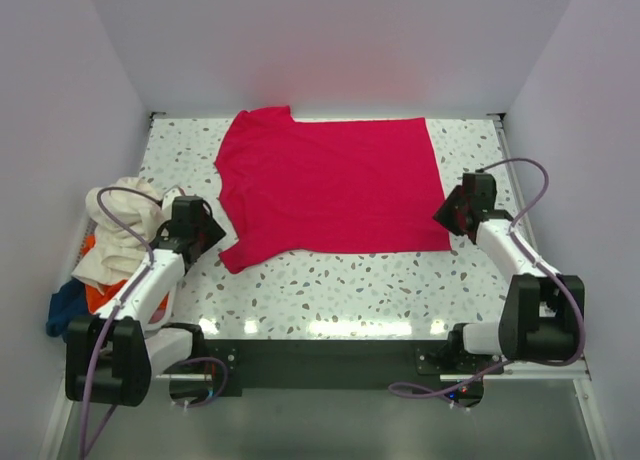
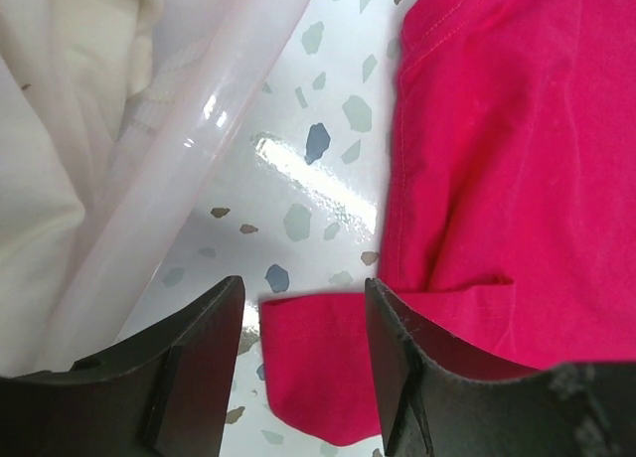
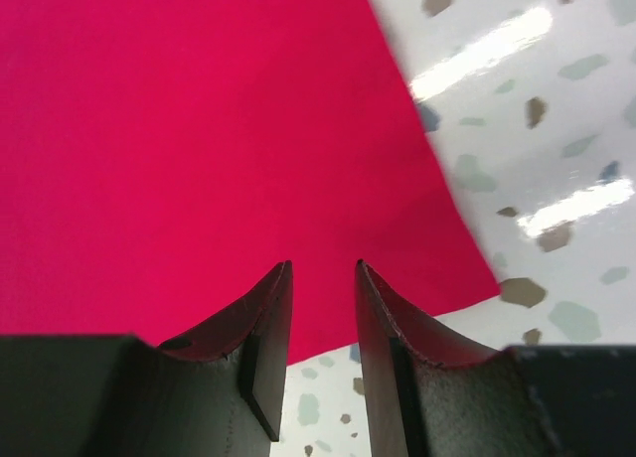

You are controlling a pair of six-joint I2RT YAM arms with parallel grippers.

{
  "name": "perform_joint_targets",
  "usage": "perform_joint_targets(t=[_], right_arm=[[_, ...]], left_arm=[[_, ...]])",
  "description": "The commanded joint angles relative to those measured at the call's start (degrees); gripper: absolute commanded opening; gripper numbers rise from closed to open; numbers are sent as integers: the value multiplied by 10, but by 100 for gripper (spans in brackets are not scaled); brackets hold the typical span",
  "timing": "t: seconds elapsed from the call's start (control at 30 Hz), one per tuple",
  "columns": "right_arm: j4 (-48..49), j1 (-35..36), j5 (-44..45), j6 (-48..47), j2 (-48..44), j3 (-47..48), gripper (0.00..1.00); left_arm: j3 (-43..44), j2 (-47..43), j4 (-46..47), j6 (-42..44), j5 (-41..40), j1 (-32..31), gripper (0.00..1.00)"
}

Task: Fold and stack the t-shirts
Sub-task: Flatten the tshirt out

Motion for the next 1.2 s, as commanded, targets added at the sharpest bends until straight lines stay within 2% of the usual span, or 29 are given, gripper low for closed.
perform_joint_targets(t=[0.0,0.1,0.37,0.6,0.8,0.9,1.0,1.17], right_arm=[[0,65,24,-21,-20,29,36],[1,117,48,-28,-15,41,36],[30,167,19,-31,4,44,36],[47,180,8,-30,15,38,35],[51,180,4,-30,14,32,35],[53,181,1,-30,13,31,35],[55,180,-1,-30,11,32,35],[59,180,-7,-30,11,28,35]], left_arm=[[17,17,13,14,-3,-17,56],[14,33,16,6,-1,-43,56],[-21,54,47,-9,0,-76,63],[-34,95,76,-8,6,-84,56],[-55,98,97,-10,21,-90,33],[-49,77,94,1,33,-91,10],[-28,49,79,13,47,-93,0],[14,17,58,46,89,-97,0]])
